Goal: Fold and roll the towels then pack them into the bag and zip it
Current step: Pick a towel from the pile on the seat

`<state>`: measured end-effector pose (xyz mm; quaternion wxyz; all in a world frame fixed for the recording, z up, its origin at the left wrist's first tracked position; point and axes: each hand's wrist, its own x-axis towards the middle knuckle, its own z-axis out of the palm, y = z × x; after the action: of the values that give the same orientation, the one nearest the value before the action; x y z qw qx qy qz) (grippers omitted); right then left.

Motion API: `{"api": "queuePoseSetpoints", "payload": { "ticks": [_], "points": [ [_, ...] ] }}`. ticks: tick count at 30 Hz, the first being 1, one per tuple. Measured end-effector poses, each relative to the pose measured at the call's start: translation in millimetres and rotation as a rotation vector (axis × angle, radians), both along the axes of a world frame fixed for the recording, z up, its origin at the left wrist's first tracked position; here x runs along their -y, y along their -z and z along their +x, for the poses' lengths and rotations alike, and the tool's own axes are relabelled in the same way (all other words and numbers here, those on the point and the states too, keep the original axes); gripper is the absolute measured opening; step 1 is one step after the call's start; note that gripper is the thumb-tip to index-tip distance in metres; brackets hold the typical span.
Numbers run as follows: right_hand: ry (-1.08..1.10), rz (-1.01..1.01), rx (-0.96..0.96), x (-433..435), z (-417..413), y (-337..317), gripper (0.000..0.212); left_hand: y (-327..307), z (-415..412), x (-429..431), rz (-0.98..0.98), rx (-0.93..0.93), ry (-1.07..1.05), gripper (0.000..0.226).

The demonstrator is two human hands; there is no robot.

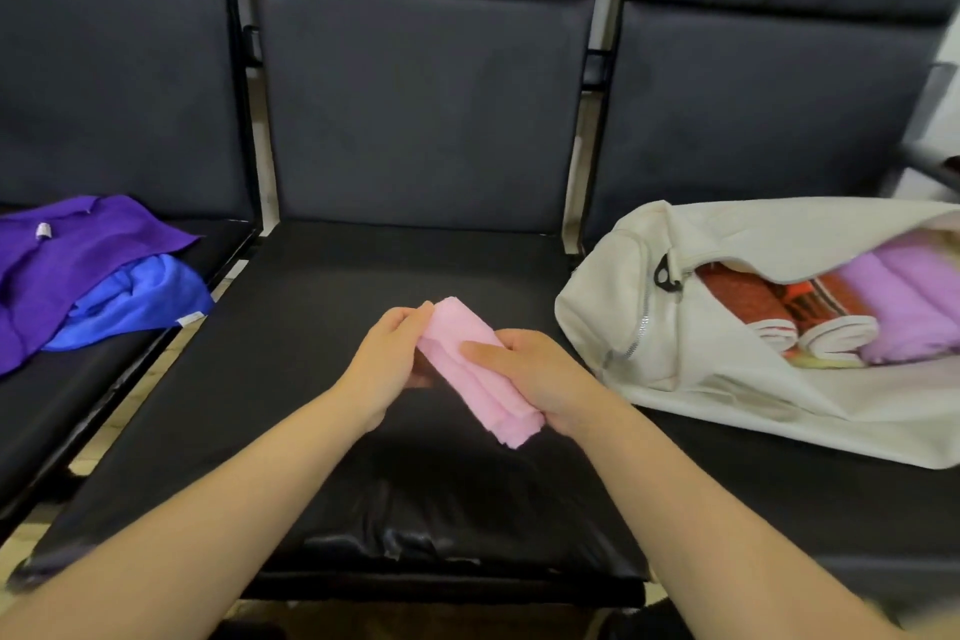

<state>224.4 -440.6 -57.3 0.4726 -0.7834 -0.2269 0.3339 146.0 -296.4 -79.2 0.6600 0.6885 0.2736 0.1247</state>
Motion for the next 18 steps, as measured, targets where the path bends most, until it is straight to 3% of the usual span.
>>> {"api": "queuePoseSetpoints", "payload": {
  "ticks": [3,8,10,13,15,18],
  "points": [
    [0.098,-0.028,0.139,23,15,-25,0.025,-22,22,28,-0.014,0.037,0.038,0.029],
    [0.197,0.137,0.090,81,42,-65,0.021,-73,70,86,-0.015,0.132,0.053,0.032],
    [0.256,0.129,0.109,113,55,-78,0.025,-84,89,106,0.072,0.178,0.054,0.029],
    [0.373,0.111,0.100,165,70,-95,0.038,-91,112,137,0.341,0.255,0.069,0.010],
    [0.446,0.184,-0.004,199,79,-100,0.041,-93,121,155,0.683,0.363,0.196,0.016],
    [0.581,0.303,-0.132,240,85,-105,0.023,-94,131,180,1.223,0.421,0.479,0.016]
  ]
}}
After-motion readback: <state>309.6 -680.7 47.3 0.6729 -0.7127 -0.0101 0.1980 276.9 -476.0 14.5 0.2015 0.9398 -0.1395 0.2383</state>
